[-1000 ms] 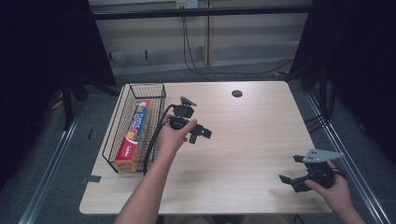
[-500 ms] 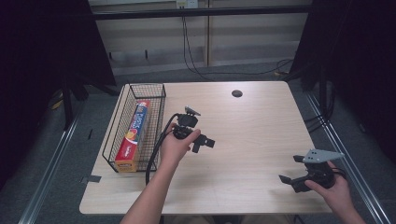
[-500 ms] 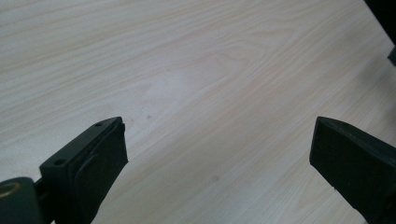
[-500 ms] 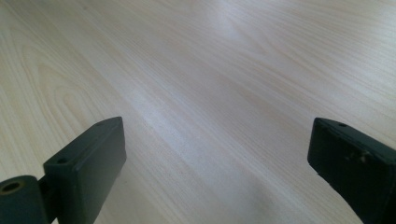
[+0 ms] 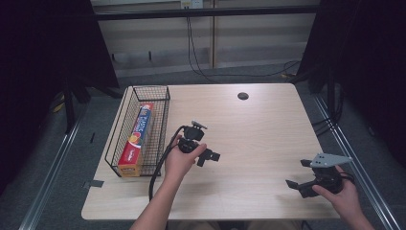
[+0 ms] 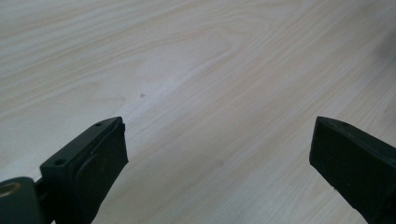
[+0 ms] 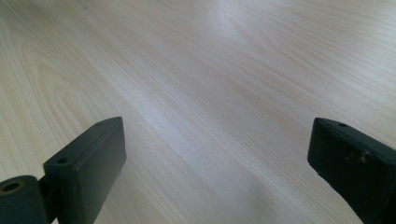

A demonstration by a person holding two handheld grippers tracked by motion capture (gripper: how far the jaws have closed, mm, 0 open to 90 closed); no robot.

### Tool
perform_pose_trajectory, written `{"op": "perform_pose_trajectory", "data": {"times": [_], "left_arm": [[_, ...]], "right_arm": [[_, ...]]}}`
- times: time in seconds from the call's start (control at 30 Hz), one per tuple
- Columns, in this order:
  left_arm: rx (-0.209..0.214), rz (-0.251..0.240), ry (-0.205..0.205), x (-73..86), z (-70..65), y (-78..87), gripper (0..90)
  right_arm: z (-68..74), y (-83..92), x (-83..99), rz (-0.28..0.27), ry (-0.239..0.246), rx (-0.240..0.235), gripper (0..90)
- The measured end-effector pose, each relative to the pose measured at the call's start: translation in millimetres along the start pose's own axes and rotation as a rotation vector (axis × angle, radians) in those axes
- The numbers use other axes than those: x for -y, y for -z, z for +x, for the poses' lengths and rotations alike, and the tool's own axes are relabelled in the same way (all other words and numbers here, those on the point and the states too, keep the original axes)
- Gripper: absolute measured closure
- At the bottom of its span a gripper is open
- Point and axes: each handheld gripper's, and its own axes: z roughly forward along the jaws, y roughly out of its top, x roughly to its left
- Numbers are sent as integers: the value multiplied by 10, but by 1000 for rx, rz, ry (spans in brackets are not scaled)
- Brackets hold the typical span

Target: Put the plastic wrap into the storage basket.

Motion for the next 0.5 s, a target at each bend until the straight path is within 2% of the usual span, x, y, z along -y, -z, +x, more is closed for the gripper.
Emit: {"op": "perform_pose_trajectory", "data": {"times": [0.1,0.2,0.23,0.27,0.37,0.43,0.5], "left_arm": [[-18,1,-7,57,0,-36,39],[-15,-4,-7,113,-3,-59,40],[-13,9,-26,127,6,-58,40],[-16,-1,-12,147,-6,-72,40],[-33,16,-44,180,-24,-90,33],[-20,5,-35,209,-44,-106,38],[-28,5,-45,235,-52,-119,38]], "right_arm": [[0,-5,0,-1,2,-2,45],[2,-4,0,1,5,2,45],[1,-5,1,0,2,-1,45],[1,-6,2,0,0,-1,45],[2,-7,2,1,0,-2,45],[5,-8,1,2,2,-4,45],[8,-9,-1,5,5,0,45]]}}
